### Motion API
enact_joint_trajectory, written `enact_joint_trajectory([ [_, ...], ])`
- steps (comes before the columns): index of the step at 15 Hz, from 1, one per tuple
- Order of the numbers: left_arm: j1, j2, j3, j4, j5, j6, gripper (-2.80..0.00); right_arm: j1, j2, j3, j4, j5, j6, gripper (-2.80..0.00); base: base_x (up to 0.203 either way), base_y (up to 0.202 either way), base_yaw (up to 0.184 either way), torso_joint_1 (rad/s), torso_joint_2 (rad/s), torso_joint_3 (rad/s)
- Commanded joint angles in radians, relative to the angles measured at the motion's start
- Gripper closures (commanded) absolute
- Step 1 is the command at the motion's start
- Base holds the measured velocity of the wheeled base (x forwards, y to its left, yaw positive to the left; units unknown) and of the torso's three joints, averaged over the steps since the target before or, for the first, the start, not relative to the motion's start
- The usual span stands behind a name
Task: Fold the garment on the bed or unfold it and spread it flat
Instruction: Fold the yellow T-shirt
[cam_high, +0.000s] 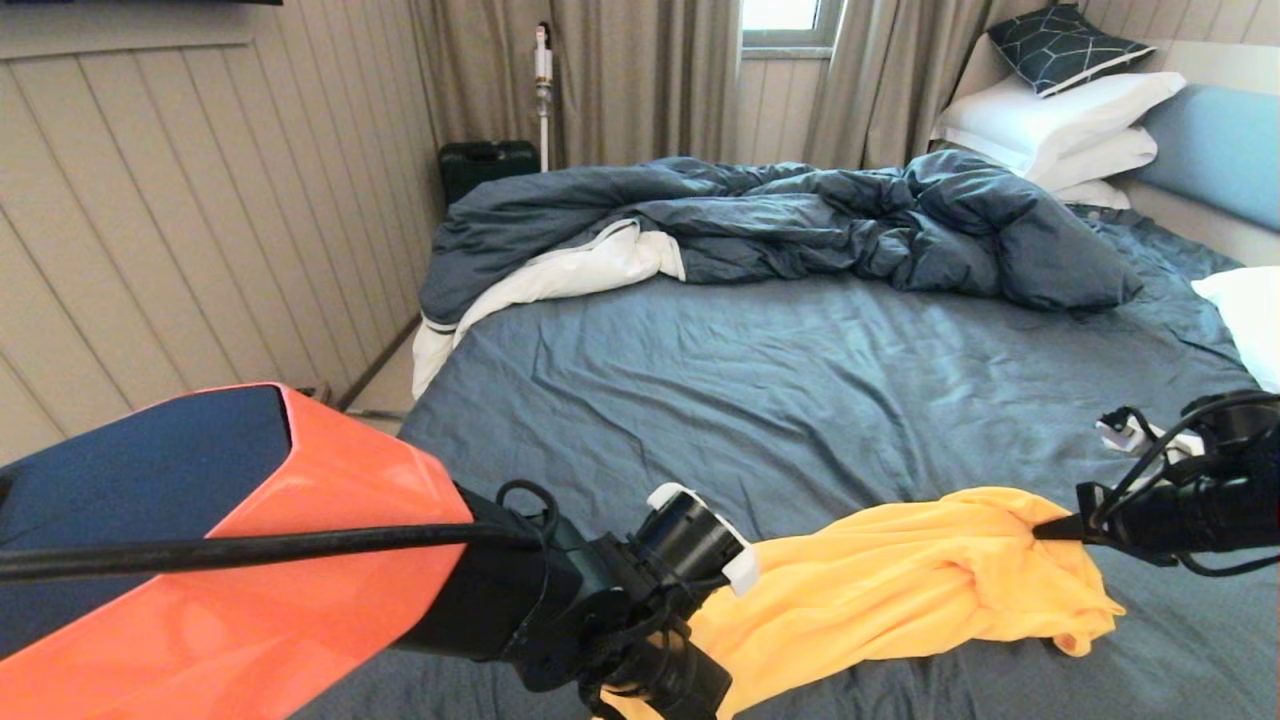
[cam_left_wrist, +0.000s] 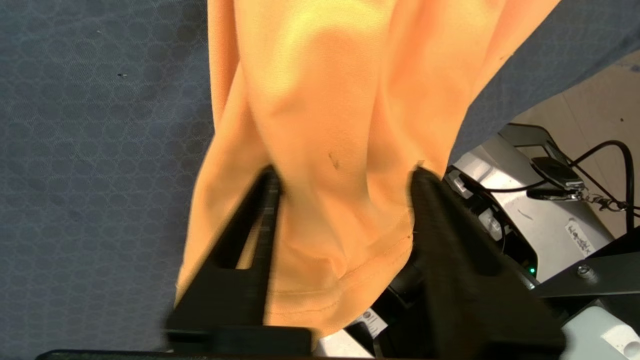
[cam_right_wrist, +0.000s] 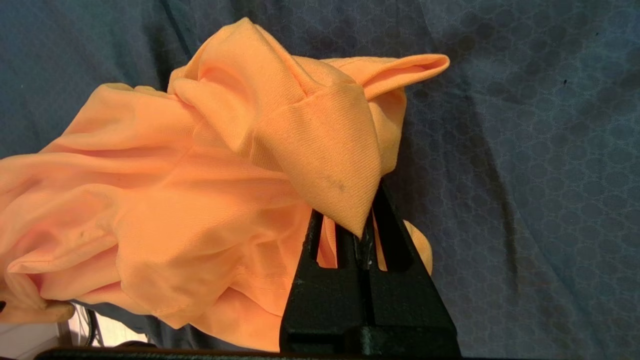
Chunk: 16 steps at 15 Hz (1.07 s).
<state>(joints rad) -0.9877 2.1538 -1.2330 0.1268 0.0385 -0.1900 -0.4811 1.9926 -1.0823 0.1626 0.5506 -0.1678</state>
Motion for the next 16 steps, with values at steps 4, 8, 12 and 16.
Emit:
enact_joint_trajectory([
  [4, 0.006, 0.000, 0.001, 0.001, 0.001, -0.002, 0.00, -0.001, -0.001, 0.002, 0.002, 0.005, -0.001, 0.00, 0.000, 0.000, 0.000, 0.000, 0.00, 0.000],
  [8, 0.028, -0.004, -0.001, -0.018, 0.006, 0.001, 0.00, -0.001, -0.003, 0.002, 0.002, 0.009, -0.001, 0.00, 0.000, 0.000, 0.000, 0.000, 0.00, 0.000],
  [12, 0.089, -0.025, 0.010, -0.016, 0.043, 0.072, 0.00, -0.002, -0.003, 0.002, 0.002, 0.017, -0.001, 0.00, 0.000, 0.000, 0.000, 0.000, 0.00, 0.000],
  [16, 0.152, -0.073, 0.023, -0.008, 0.054, 0.161, 0.00, -0.002, -0.006, 0.003, 0.002, 0.017, -0.001, 0.00, 0.000, 0.000, 0.000, 0.000, 0.00, 0.000],
])
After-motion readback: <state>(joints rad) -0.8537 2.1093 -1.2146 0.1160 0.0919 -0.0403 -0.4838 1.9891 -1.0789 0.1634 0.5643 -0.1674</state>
